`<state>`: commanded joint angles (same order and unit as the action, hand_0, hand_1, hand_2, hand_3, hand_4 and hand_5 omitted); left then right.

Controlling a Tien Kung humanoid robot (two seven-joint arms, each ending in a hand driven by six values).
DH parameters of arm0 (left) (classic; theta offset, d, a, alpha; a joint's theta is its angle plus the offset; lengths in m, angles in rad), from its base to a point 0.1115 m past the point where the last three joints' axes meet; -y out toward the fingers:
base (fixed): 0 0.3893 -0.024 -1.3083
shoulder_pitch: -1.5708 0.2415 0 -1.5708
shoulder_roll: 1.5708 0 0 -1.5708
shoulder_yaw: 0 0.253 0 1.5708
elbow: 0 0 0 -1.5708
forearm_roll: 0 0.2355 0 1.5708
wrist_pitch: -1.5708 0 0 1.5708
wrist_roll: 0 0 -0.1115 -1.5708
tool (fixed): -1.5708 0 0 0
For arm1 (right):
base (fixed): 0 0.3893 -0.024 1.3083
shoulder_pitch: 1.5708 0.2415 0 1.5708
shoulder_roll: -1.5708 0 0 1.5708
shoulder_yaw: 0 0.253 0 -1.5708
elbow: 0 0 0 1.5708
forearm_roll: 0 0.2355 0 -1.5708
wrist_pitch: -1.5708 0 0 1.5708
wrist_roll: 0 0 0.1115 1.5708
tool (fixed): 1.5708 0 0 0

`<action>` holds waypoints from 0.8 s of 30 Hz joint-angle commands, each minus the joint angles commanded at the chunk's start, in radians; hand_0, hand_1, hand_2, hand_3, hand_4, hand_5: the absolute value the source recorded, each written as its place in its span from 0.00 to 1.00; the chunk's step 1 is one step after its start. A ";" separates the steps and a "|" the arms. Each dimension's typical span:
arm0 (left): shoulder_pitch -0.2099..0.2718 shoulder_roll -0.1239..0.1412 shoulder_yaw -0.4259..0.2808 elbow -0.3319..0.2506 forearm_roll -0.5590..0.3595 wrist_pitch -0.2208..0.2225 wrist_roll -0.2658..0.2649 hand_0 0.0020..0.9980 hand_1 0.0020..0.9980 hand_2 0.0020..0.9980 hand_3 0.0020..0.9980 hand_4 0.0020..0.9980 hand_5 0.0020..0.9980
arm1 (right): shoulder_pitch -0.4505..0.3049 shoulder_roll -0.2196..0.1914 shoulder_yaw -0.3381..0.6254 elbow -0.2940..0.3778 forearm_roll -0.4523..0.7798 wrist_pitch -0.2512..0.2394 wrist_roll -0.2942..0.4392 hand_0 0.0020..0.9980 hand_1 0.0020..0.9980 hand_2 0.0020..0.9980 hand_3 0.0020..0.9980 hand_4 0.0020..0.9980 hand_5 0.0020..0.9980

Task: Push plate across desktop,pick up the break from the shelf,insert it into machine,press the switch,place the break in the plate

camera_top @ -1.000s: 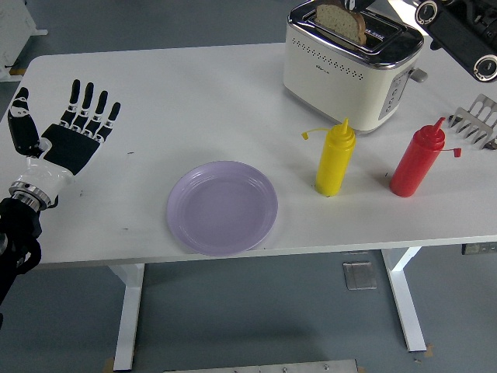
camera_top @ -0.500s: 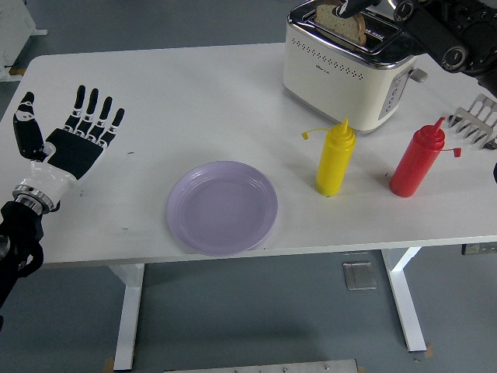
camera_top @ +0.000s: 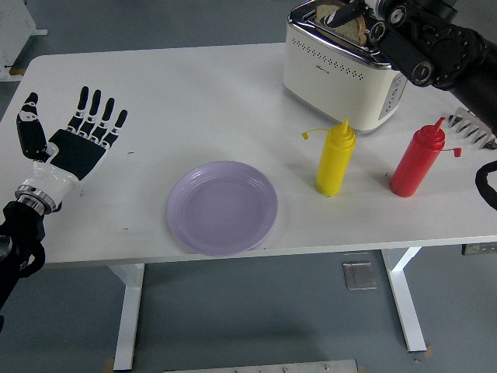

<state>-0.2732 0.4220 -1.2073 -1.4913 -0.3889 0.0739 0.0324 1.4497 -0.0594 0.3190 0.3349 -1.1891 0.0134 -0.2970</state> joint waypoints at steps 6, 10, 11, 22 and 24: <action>-0.003 0.000 0.004 0.001 -0.001 0.000 -0.001 0.80 0.70 0.64 0.67 0.79 1.00 | -0.008 0.021 -0.050 -0.018 -0.024 -0.037 0.017 0.54 0.67 0.70 0.72 0.77 0.35; -0.004 0.000 0.005 0.001 -0.002 0.000 -0.002 0.79 0.69 0.63 0.66 0.79 1.00 | -0.016 0.031 -0.070 -0.027 -0.057 -0.060 0.027 0.52 0.66 0.68 0.72 0.68 0.32; -0.005 0.000 0.005 0.001 -0.002 0.001 -0.002 0.79 0.69 0.63 0.66 0.79 1.00 | -0.017 0.032 -0.074 -0.030 -0.063 -0.065 0.028 0.52 0.66 0.68 0.72 0.68 0.32; -0.008 -0.001 0.008 0.002 -0.001 0.002 -0.004 0.78 0.68 0.63 0.66 0.80 1.00 | -0.029 0.038 -0.103 -0.038 -0.078 -0.096 0.034 0.44 0.61 0.62 0.69 0.50 0.17; -0.008 -0.001 0.007 0.001 -0.001 0.003 -0.004 0.78 0.68 0.63 0.66 0.80 1.00 | -0.032 0.039 -0.109 -0.039 -0.080 -0.097 0.034 0.44 0.61 0.62 0.69 0.50 0.17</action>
<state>-0.2812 0.4214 -1.2001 -1.4899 -0.3896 0.0765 0.0280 1.4174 -0.0202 0.2100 0.2962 -1.2694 -0.0831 -0.2632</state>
